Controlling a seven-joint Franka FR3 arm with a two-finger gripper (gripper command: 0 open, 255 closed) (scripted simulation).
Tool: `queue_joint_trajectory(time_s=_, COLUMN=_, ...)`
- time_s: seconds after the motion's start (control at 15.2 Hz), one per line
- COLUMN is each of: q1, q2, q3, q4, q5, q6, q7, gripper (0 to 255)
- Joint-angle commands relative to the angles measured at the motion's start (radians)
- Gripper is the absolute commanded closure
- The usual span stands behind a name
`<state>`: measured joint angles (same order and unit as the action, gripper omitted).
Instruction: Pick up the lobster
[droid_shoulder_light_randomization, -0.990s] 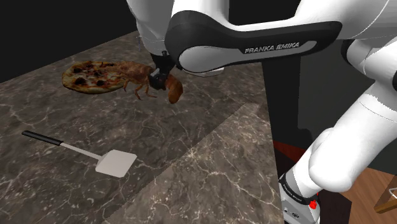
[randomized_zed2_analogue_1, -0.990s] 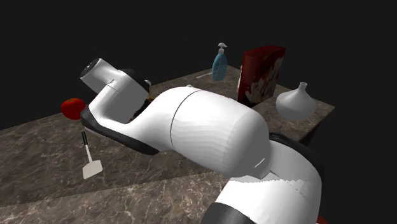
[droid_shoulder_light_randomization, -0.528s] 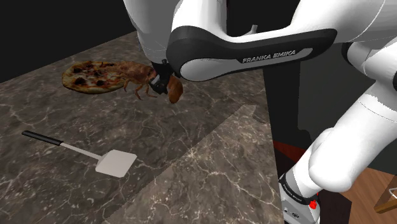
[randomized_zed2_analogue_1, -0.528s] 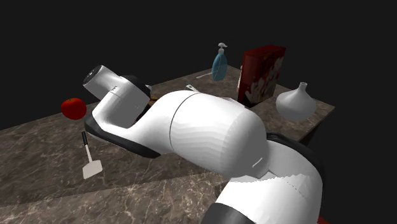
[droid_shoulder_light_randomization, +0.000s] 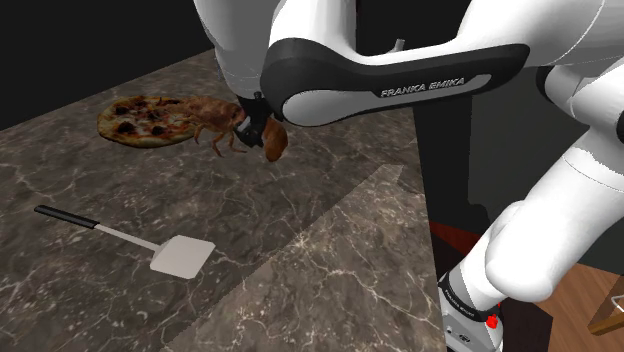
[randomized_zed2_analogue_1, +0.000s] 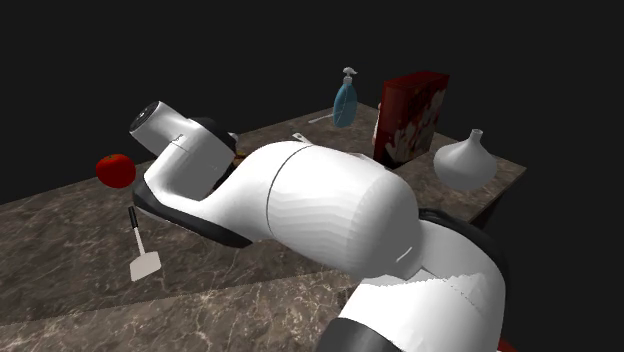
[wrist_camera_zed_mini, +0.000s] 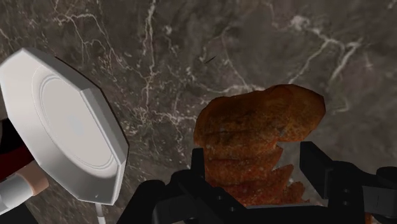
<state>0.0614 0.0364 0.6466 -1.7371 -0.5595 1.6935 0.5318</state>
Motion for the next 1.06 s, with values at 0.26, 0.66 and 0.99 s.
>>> queue_joint_trajectory(time_s=0.26, q1=0.004, q2=0.005, q3=0.003, q4=0.075, q5=0.001, q6=-0.064, q7=-0.030, gripper=255)
queue_joint_trajectory(time_s=0.66, q1=0.013, q2=0.021, q3=0.009, q4=0.168, q5=-0.007, q6=-0.140, q7=-0.061, gripper=255)
queue_joint_trajectory(time_s=0.99, q1=0.020, q2=0.033, q3=0.013, q4=0.222, q5=-0.015, q6=-0.182, q7=-0.076, gripper=255)
